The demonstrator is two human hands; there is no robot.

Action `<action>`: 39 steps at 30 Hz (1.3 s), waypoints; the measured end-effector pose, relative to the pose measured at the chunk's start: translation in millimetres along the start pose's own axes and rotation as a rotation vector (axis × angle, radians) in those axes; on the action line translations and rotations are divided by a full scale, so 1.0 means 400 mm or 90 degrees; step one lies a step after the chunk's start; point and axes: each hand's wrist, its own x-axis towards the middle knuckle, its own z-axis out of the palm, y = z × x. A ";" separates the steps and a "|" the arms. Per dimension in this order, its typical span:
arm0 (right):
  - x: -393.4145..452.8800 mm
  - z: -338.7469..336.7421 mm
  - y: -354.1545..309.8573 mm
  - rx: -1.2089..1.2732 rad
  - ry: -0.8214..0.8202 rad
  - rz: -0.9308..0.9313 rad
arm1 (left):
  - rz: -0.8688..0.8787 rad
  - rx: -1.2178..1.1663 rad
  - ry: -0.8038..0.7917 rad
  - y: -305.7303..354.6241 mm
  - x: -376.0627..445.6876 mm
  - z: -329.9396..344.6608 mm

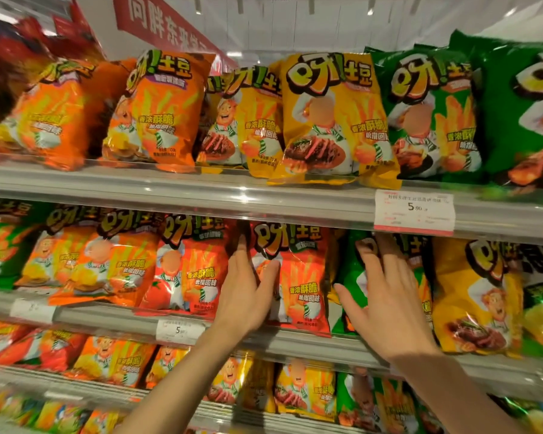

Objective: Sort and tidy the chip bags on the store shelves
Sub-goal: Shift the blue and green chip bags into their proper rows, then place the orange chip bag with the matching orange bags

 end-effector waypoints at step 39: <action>0.007 0.011 -0.103 0.834 -0.339 0.319 | -0.182 -0.256 -0.019 0.044 -0.104 -0.080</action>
